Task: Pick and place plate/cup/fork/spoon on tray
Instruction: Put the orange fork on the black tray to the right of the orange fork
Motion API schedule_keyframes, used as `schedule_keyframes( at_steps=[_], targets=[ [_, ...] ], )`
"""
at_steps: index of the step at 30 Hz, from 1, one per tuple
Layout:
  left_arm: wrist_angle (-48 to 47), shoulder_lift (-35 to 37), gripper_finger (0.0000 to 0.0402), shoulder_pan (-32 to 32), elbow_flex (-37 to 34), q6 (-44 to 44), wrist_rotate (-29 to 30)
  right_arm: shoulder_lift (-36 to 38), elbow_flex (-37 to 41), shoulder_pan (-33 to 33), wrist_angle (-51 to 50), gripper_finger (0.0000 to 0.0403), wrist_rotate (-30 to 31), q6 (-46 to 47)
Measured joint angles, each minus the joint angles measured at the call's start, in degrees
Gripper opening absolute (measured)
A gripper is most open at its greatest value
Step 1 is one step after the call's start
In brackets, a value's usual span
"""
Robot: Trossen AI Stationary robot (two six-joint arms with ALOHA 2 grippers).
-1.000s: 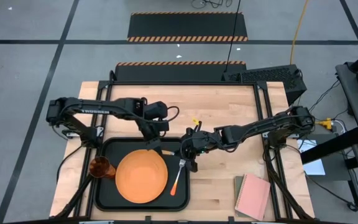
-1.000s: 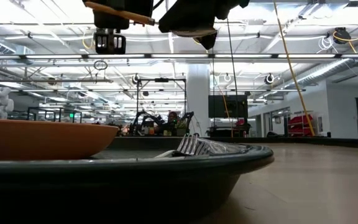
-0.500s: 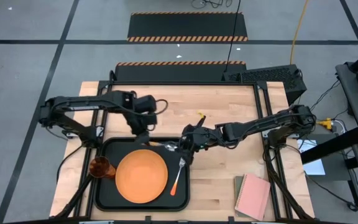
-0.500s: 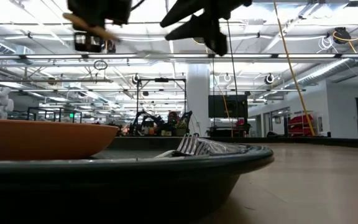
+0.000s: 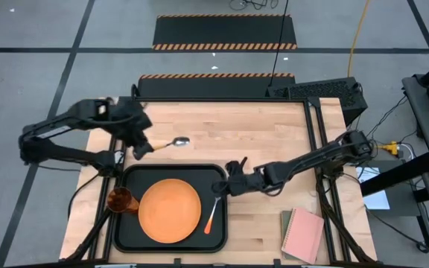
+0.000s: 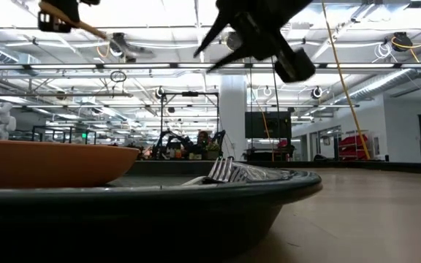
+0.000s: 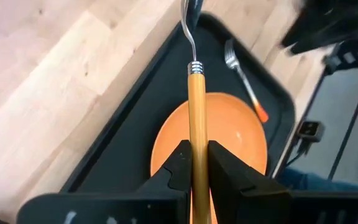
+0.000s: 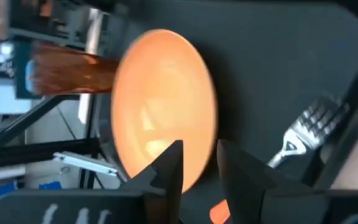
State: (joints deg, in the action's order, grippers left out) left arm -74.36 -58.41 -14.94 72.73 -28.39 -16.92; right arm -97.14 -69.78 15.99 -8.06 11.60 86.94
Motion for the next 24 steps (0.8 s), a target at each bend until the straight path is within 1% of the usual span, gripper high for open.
schedule_keyframes(
  at_steps=[4, 7, 9, 15, 17, 19, 21, 23, 24],
  targets=[
    [0.3, 4.9, 0.0031, -0.7, 0.0, -0.7, 0.5, -3.8, 0.0, 1.2, 0.6, 0.0089, -2.5, 8.0],
    [0.4, 7.5, 0.0031, -0.8, 0.0, -0.9, 0.5, -6.6, -1.2, 2.0, 1.7, 0.0089, -5.2, 11.4],
    [0.4, 8.6, 0.0031, -0.8, 0.0, -0.9, 0.5, -8.5, -3.8, 2.4, -1.7, 0.0089, -6.6, 12.4],
    [0.5, 9.5, 0.0031, -0.8, 0.0, -0.2, 0.5, -15.8, -15.3, 2.1, -16.5, 0.009, -8.2, 12.4],
    [0.6, 9.4, 0.0031, -0.8, 0.0, 0.2, 0.1, -17.0, -17.5, 1.7, -18.6, 0.0095, -8.7, 13.0],
    [1.0, 9.4, 0.0031, -0.6, 0.0, 0.4, 0.0, -17.4, -18.0, 1.3, -17.9, 0.0106, -7.4, 13.0],
    [1.0, 9.3, 0.0031, -0.3, 0.0, 1.1, 0.0, -17.4, -18.1, 1.2, -16.2, 0.0123, -3.6, 15.0],
    [1.0, 9.3, 0.0031, -0.1, 0.0, 1.6, -0.1, -17.4, -18.1, 1.2, -16.6, 0.0141, 1.1, 20.5],
    [1.0, 9.3, 0.0031, 0.1, 0.0, 1.8, -0.1, -17.4, -18.1, 1.2, -17.0, 0.0151, 3.2, 25.6]
  ],
)
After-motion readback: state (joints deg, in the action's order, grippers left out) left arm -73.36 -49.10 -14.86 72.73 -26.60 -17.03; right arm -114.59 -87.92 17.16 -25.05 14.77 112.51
